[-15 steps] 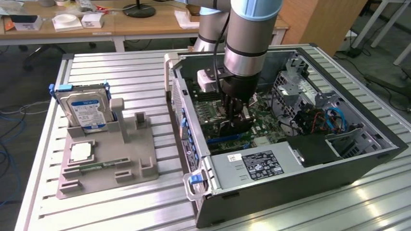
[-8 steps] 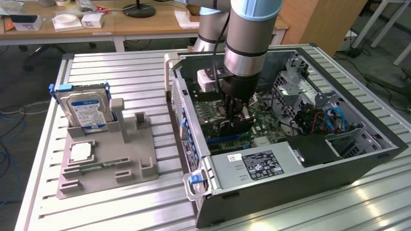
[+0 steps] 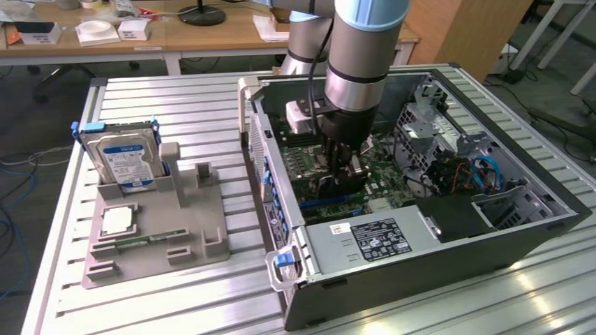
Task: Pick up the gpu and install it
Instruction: 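Insert the gpu into the slot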
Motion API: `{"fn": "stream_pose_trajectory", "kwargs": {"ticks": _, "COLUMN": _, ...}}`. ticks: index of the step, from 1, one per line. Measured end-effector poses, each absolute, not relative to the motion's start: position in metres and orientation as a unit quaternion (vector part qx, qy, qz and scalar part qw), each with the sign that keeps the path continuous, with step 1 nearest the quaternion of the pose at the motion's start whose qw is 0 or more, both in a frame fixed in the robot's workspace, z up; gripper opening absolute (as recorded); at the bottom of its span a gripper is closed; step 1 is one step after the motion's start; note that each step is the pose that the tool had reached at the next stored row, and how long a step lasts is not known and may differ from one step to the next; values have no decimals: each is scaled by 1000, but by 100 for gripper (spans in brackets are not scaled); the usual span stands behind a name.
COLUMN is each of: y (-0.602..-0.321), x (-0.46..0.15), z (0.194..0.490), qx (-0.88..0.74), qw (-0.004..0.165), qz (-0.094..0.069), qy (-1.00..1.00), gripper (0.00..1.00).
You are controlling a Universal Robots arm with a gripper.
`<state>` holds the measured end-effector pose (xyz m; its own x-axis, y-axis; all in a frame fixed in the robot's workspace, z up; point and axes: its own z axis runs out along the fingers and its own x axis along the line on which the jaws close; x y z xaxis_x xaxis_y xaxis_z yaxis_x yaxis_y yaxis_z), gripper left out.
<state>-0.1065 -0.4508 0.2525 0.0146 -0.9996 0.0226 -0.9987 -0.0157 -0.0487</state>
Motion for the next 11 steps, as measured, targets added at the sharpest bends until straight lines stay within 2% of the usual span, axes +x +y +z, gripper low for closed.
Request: {"fn": "stream_pose_trajectory", "kwargs": {"ticks": 11, "y": -451, "x": -106, "z": 252, "qx": -712, "qw": 10, "qz": -25, "qy": 702, "gripper": 26}}
